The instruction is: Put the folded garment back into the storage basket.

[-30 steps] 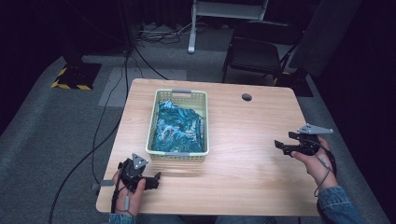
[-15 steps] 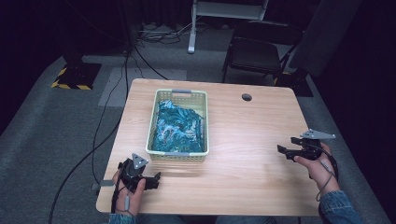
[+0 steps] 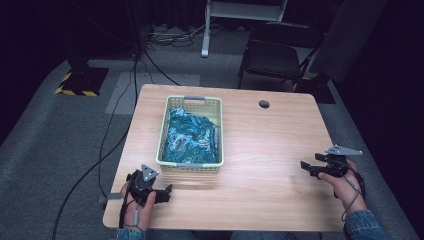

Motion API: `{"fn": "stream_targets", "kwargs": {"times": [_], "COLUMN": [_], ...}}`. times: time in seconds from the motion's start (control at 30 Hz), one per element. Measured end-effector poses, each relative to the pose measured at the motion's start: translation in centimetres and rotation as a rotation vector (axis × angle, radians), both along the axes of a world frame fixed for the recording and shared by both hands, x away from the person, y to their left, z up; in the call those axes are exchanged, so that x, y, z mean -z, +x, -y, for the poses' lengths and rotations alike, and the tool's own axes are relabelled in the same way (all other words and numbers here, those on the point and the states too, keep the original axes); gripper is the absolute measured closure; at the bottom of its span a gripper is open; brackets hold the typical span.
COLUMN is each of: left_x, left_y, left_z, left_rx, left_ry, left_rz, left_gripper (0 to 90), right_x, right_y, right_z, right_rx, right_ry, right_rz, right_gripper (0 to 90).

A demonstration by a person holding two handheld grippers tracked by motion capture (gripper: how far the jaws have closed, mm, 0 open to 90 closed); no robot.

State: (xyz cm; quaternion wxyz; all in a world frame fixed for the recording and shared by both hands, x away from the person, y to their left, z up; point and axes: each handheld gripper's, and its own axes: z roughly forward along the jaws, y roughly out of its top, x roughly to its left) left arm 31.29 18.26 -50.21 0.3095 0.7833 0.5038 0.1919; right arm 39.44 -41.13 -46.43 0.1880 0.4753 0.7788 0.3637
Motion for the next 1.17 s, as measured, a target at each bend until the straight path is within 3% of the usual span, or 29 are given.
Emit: {"fn": "stream_targets", "kwargs": {"times": [0.33,0.77,0.9,0.97,1.17], "left_x": [0.0,0.0,0.0,0.0,0.0], "left_y": [0.0,0.0,0.0,0.0,0.0], "left_z": [0.0,0.0,0.0,0.0,0.0], "left_rx": [0.000,0.000,0.000,0.000,0.000], "left_ry": [0.000,0.000,0.000,0.000,0.000], "left_rz": [0.000,0.000,0.000,0.000,0.000], "left_gripper": [0.3,0.3,0.3,0.3,0.3], "right_x": [1.2,2.8,3.3,3.7,3.7], "right_y": [-0.6,-1.3,-1.6,-1.8,-1.8], "right_z": [0.9,1.2,1.2,1.0,0.9], "right_rx": [0.016,0.026,0.020,0.007,-0.002], "right_ry": [-0.001,-0.047,-0.053,-0.063,-0.063], "right_rz": [-0.025,-0.069,-0.039,-0.013,-0.012], "right_gripper": [20.3,17.9,13.8,7.2,6.3]}}
